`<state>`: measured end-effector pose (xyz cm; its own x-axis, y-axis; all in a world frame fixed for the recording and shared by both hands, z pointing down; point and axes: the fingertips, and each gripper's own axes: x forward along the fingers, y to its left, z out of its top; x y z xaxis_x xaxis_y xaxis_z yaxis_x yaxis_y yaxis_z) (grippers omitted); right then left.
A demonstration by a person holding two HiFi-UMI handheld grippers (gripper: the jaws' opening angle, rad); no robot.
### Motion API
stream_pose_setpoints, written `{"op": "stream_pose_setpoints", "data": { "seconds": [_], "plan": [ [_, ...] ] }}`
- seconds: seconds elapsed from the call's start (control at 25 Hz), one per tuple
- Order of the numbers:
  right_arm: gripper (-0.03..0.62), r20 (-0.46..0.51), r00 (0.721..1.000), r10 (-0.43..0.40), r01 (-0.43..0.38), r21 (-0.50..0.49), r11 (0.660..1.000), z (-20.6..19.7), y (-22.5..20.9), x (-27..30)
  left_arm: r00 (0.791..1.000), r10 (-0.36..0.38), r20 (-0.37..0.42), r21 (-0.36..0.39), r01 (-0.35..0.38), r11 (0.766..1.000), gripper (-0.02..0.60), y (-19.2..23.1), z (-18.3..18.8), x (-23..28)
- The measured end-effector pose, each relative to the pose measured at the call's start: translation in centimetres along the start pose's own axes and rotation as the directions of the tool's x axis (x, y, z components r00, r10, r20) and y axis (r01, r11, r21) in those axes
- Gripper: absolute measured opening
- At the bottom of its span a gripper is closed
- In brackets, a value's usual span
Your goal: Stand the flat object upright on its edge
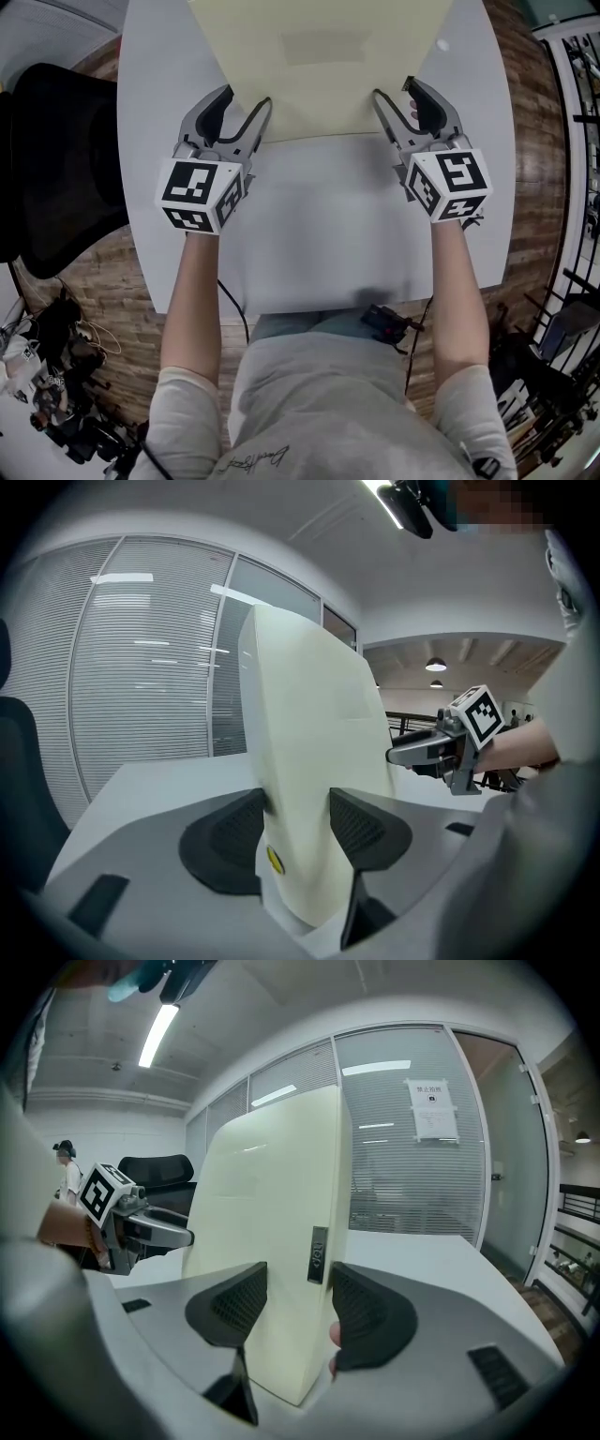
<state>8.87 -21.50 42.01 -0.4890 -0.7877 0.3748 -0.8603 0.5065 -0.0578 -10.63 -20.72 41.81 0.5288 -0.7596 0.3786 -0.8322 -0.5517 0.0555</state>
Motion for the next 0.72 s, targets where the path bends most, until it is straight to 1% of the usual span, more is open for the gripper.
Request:
{"op": "stream_pose_setpoints", "data": {
  "seconds": [0.2, 0.32, 0.48, 0.56, 0.72],
  "plan": [
    [0.233, 0.012, 1.000, -0.026, 0.026, -0.030, 0.999, -0.1, -0.2, 0.0, 0.999, 0.025, 0.026, 0.035, -0.026, 0.999, 0.233, -0.1, -0.2, 0.4],
    [0.232, 0.013, 0.999, -0.036, 0.036, -0.040, 0.999, -0.1, -0.3, 0.1, 0.999, 0.036, 0.032, 0.042, -0.037, 0.998, 0.232, 0.0, -0.3, 0.6],
    [0.232, -0.002, 0.999, -0.048, 0.048, -0.058, 0.997, -0.9, -0.3, 0.2, 0.998, 0.056, 0.020, 0.072, -0.057, 0.996, 0.232, -0.2, -1.1, 0.7],
    [0.229, 0.005, 0.999, -0.047, 0.047, -0.055, 0.997, -1.3, -0.2, 0.0, 0.998, 0.062, 0.017, 0.088, -0.063, 0.994, 0.232, -0.3, -1.2, 0.7],
    [0.229, 0.009, 1.000, -0.030, 0.030, -0.040, 0.999, -1.5, -0.4, 0.0, 0.998, 0.062, 0.016, 0.072, -0.062, 0.995, 0.232, -0.4, -1.4, 0.9]
  ]
}}
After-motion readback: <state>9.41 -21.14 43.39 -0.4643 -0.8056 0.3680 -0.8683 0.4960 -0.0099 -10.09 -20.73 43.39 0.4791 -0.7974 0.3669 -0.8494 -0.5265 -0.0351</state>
